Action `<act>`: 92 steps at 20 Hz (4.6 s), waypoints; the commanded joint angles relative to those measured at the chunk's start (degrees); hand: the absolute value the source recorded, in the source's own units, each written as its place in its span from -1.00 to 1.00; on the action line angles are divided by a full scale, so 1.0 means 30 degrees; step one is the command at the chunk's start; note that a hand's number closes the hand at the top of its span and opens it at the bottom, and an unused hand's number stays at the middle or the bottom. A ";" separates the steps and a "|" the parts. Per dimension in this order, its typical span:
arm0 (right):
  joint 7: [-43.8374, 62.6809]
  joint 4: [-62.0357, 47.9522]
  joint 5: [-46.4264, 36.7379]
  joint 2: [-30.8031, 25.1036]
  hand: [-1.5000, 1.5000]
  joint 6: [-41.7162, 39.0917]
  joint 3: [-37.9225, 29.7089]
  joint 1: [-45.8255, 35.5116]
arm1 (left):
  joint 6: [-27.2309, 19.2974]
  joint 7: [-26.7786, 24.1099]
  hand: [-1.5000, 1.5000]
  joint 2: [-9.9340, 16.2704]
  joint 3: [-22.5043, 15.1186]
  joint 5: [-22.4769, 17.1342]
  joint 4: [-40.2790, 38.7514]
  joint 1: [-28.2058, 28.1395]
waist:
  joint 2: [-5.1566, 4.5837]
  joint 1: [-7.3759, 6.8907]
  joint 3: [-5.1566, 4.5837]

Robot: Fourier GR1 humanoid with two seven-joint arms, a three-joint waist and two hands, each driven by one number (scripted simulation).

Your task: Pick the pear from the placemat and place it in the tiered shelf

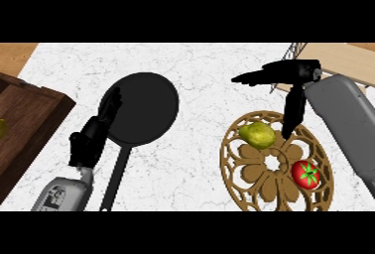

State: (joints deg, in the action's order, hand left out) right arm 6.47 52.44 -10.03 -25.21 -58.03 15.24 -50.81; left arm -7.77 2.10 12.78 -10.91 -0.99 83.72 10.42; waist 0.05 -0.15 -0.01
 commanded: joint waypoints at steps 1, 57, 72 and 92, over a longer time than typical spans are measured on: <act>0.0240 0.0103 -0.0732 0.0274 -1.00 -0.0612 -0.0292 0.0160 | 0.0372 -0.1987 0.00 -0.0447 0.0695 0.0330 -0.2614 0.0581 | -0.0055 0.0021 -0.0006; 0.0609 0.0184 -1.0589 0.4439 1.00 0.8226 -0.2477 0.4583 | 0.2163 -0.0135 0.00 -0.2011 0.2820 0.2126 -0.0502 -0.0332 | 0.0212 0.0622 -0.0041; 1.4966 0.7528 -1.3230 0.8374 1.00 2.5461 -0.1518 0.3290 | 0.2334 -0.0562 0.00 -0.2221 0.2530 0.2203 -0.0853 -0.0612 | 0.0278 -0.0027 -0.0046; 2.3502 1.3573 -2.4983 0.8159 1.00 1.8183 -0.1734 -0.1228 | 0.2304 -0.0359 0.00 -0.2184 0.2437 0.2654 -0.0312 -0.0419 | 0.0104 0.0192 -0.0021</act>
State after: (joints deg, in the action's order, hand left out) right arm 67.50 92.53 -79.87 -1.23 5.01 11.03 -51.30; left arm -0.79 1.35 6.60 -3.03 6.41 82.96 9.26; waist 0.50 0.54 -0.06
